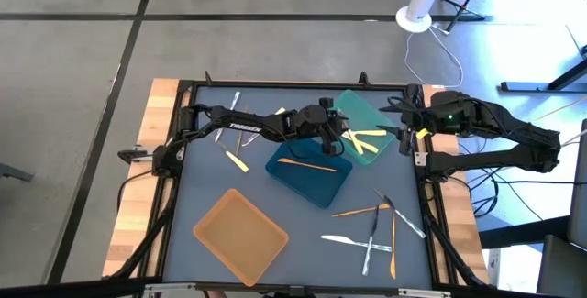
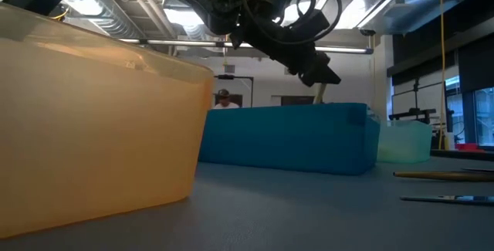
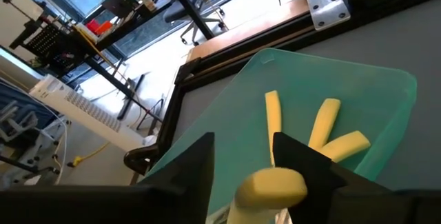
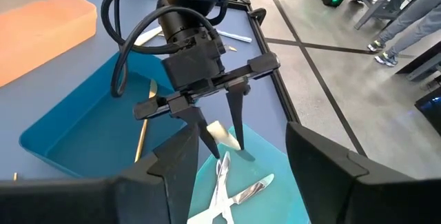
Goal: Sort silverware by color (type)
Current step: Put the left yellow knife into the light blue bin
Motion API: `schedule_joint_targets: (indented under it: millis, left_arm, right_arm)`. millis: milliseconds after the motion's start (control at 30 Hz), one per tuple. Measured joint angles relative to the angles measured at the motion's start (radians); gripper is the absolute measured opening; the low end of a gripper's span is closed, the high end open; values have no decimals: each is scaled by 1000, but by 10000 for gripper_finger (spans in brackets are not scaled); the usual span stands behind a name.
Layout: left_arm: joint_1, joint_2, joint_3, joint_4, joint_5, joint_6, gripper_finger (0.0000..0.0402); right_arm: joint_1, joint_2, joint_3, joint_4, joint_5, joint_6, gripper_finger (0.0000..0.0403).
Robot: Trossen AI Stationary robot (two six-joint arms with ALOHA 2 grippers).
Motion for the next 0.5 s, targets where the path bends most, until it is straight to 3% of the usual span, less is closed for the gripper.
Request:
schedule_joint_targets:
  millis: [267,500]
  left_arm:
    - [5,0,0,25,9,-8,147]
    - [4,0,0,155,100,-8,147]
  right_arm:
    - [0,0,0,0,0,0,207]
    - [0,0,0,1,0,0,207]
